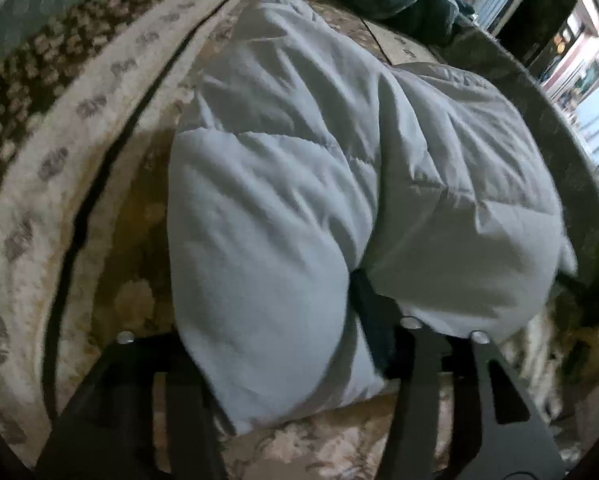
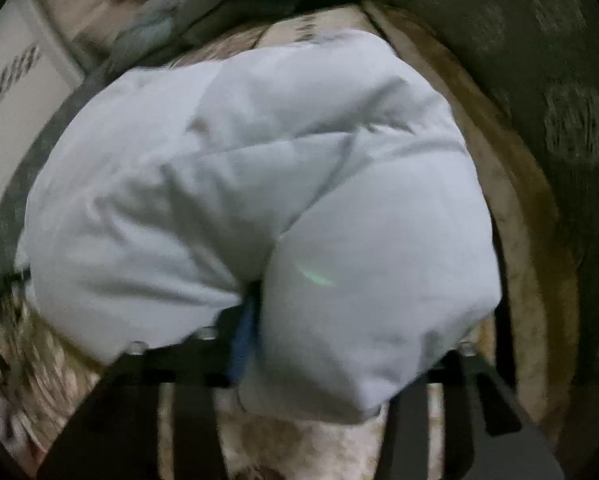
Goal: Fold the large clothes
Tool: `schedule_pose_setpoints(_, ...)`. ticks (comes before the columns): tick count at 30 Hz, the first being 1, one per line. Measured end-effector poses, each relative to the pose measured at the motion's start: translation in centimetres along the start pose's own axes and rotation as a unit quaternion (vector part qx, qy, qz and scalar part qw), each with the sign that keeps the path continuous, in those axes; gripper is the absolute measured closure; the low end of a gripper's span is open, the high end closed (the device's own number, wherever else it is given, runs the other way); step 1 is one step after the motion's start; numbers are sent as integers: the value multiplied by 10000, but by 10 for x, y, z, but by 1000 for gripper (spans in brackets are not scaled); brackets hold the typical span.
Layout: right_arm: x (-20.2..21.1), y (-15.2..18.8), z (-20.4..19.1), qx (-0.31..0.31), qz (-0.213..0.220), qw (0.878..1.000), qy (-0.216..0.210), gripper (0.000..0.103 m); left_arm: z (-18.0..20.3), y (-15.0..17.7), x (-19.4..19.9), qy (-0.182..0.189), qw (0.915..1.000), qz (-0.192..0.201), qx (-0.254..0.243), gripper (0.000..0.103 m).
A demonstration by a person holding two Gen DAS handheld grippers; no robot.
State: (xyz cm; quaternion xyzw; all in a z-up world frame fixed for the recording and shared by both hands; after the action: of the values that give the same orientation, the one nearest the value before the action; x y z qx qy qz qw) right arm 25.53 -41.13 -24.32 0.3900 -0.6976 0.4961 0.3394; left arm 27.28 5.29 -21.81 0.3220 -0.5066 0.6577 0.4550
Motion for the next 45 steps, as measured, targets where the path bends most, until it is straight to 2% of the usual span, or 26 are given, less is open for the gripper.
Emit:
schedule_pose_setpoints(1, 0, 0, 4, -99, -12, 9999, 29, 35, 2, 0, 0, -112, 9999, 27, -32, 35)
schedule_pose_setpoints(2, 2, 2, 6, -189, -56, 9997, 126, 31, 2, 1, 3, -294, 9995, 58, -58, 23)
schedule_pose_setpoints(3, 6, 4, 7, -190, -114, 9995, 216, 30, 0, -2, 6, -569, 9983, 121, -62, 10)
schedule_pose_setpoints(6, 24, 7, 10, -165, -127, 9989, 409, 30, -16, 4, 30, -951, 9943, 477, -64, 3)
schedule_pose_setpoints(9, 45, 10, 15, -132, 84, 9979, 625, 29, -26, 9, 39, -1188, 9914, 551, -24, 3)
schedule_pose_setpoints(11, 46, 13, 11, -31, 84, 9956, 928, 29, -35, 15, 41, -1303, 9901, 517, 5, 3)
schedule_pose_setpoints(12, 45, 15, 10, -6, 46, 9941, 1087, 29, -54, 24, 49, -1306, 9902, 497, 24, 3)
schedule_pose_setpoints(14, 46, 18, 12, -82, 51, 9926, 1208, 29, -57, 25, 53, -1333, 9901, 439, 67, 3)
schedule_pose_setpoints(17, 76, 16, 3, -352, 537, 9948, 787, 28, -56, 32, 82, -1341, 9894, 552, 111, 3)
schedule_pose_setpoints(19, 107, 17, -8, -309, 1007, 9934, 466, 27, -44, 30, 107, -1140, 9904, 773, 134, 3)
schedule_pose_setpoints(23, 173, 11, -37, 2, 1743, 9844, 228, 27, -11, 29, 155, -912, 9895, 1125, 4, 3)
schedule_pose_setpoints(28, 260, 8, -82, 459, 2599, 9645, -74, 27, 47, 27, 205, -659, 9859, 1508, -308, 3)
schedule_pose_setpoints(31, 304, 9, -106, 626, 2914, 9540, -329, 27, 69, 35, 231, -587, 9831, 1673, -458, 3)
schedule_pose_setpoints(37, 385, 23, -152, 1057, 3298, 9375, -331, 25, 94, 54, 287, -646, 9765, 2006, -447, 3)
schedule_pose_setpoints(39, 404, 29, -164, 1202, 3329, 9350, -232, 21, 105, 62, 301, -584, 9764, 2023, -488, 3)
schedule_pose_setpoints(42, 424, 41, -178, 1321, 3359, 9322, -249, 21, 119, 74, 314, -578, 9747, 2082, -579, 3)
schedule_pose_setpoints(44, 436, 49, -187, 1434, 3329, 9316, -271, 17, 130, 83, 324, -628, 9702, 2233, -706, 3)
schedule_pose_setpoints(45, 441, 53, -193, 1566, 3299, 9308, -150, 14, 134, 86, 329, -673, 9683, 2285, -756, 3)
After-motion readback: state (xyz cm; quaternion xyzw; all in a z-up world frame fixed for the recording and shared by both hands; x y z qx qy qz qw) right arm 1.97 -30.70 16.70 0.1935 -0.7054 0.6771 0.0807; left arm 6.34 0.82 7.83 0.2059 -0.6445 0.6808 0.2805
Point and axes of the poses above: each gripper's, at about its wrist camera, not at the fingertips, and x roughly against the way its jaws point, z to its right, y to its underside, the point moved 1 cm from there along -x, roughly the way its jaws point, and after that the axes turned 5 degrees about x, right-handed, at the moved point
